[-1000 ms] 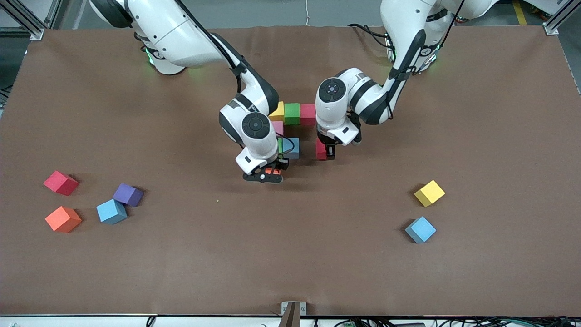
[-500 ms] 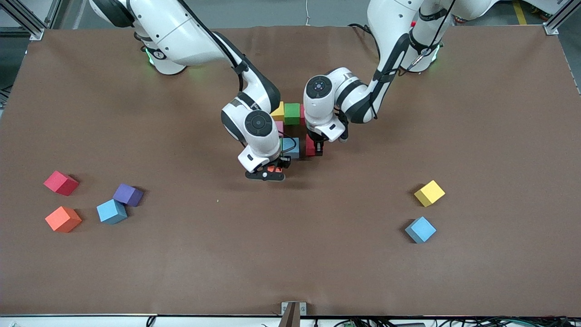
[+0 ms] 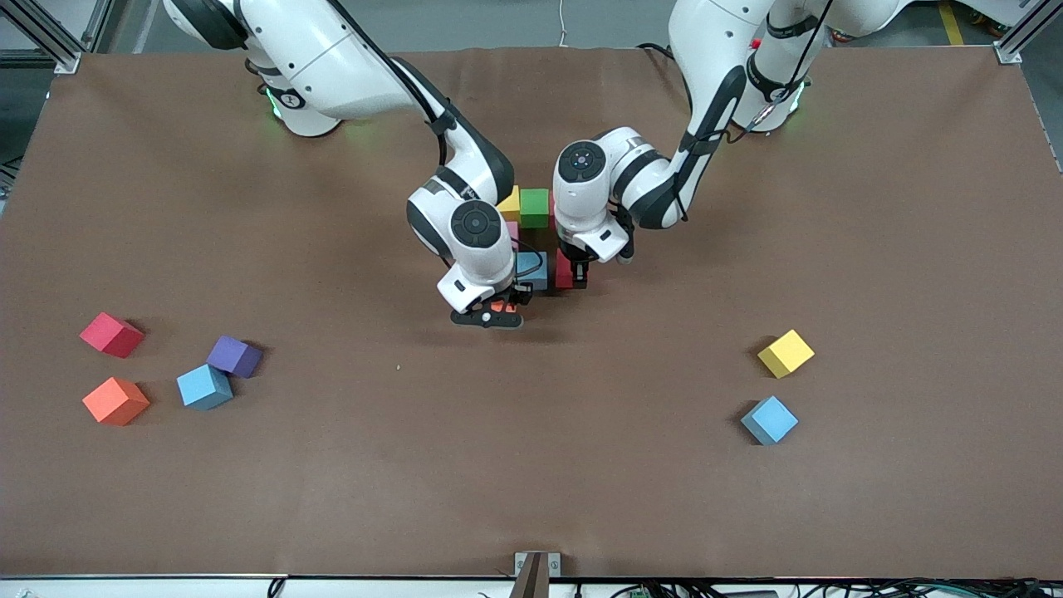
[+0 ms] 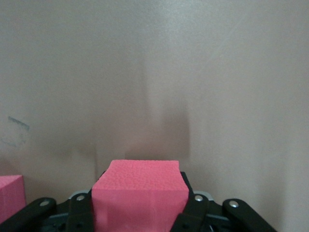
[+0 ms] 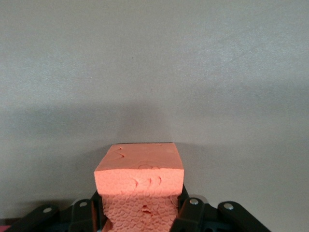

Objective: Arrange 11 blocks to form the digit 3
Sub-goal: 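Place the red cube beside blue with the left gripper while the right places orange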

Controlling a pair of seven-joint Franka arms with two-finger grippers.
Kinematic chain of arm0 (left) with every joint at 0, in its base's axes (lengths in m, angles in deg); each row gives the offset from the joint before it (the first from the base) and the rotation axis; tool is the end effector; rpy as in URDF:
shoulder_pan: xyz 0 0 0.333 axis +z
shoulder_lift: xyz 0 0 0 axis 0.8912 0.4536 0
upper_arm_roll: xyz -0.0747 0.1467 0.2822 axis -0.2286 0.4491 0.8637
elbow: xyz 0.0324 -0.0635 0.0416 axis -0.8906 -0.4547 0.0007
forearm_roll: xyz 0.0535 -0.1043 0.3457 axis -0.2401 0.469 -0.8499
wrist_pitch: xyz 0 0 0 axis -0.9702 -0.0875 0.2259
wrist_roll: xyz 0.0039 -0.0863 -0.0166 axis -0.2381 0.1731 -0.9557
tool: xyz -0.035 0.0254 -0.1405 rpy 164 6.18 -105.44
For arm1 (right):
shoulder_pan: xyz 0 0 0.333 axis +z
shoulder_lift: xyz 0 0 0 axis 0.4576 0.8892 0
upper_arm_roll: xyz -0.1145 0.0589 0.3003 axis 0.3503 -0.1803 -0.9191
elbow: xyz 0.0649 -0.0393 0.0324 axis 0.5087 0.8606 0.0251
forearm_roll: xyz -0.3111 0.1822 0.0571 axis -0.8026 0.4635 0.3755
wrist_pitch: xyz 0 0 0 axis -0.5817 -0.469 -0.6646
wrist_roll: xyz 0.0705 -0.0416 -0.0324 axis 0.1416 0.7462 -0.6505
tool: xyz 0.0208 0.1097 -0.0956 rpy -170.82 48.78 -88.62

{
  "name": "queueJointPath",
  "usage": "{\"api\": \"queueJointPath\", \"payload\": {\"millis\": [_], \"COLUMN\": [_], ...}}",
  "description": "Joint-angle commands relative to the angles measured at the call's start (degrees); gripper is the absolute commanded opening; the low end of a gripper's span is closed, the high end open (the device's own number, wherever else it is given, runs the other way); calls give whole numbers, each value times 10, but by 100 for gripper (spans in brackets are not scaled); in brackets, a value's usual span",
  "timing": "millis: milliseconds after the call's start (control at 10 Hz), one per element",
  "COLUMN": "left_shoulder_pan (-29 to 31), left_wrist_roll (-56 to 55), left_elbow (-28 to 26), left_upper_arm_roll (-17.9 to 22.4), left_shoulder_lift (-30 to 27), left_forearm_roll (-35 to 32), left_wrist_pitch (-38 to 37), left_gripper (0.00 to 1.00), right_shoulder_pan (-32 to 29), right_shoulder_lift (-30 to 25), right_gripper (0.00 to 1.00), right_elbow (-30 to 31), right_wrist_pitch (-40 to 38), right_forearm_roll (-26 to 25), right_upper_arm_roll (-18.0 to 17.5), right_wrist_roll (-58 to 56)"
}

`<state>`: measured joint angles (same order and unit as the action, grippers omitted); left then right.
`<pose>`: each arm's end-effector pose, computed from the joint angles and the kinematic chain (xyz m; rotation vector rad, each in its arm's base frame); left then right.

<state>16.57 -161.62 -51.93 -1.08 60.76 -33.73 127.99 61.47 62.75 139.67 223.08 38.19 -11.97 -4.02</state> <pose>0.4086 -0.4431 0.1867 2.2154 2.1750 0.1120 0.5035 0.4427 0.1981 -3.1303 0.1142 0.0210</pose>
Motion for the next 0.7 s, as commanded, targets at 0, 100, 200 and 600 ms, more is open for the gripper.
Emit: {"api": "queueJointPath", "payload": {"millis": [0, 100, 200, 600], "left_shoulder_pan": [-2, -3, -3, -11], "left_wrist_roll": [-10, -10, -10, -11], "left_elbow": [30, 33, 33, 37], "left_upper_arm_roll": [3, 3, 3, 3], "left_shoulder_lift": [27, 30, 30, 39], "left_forearm_roll": [-15, -15, -16, -15], "left_wrist_pitch": [2, 2, 2, 2], "left_gripper": [27, 27, 27, 27], "right_shoulder_pan": [6, 6, 6, 4], "right_shoulder_lift": [-7, -7, -7, -11], "right_gripper": [58, 71, 89, 100], "right_elbow": [11, 10, 10, 6], "right_wrist_pitch": [6, 6, 6, -2], "right_forearm_roll": [-11, -11, -11, -11], "right_upper_arm_roll": [4, 4, 4, 2], "right_wrist_roll": [16, 16, 16, 16]}}
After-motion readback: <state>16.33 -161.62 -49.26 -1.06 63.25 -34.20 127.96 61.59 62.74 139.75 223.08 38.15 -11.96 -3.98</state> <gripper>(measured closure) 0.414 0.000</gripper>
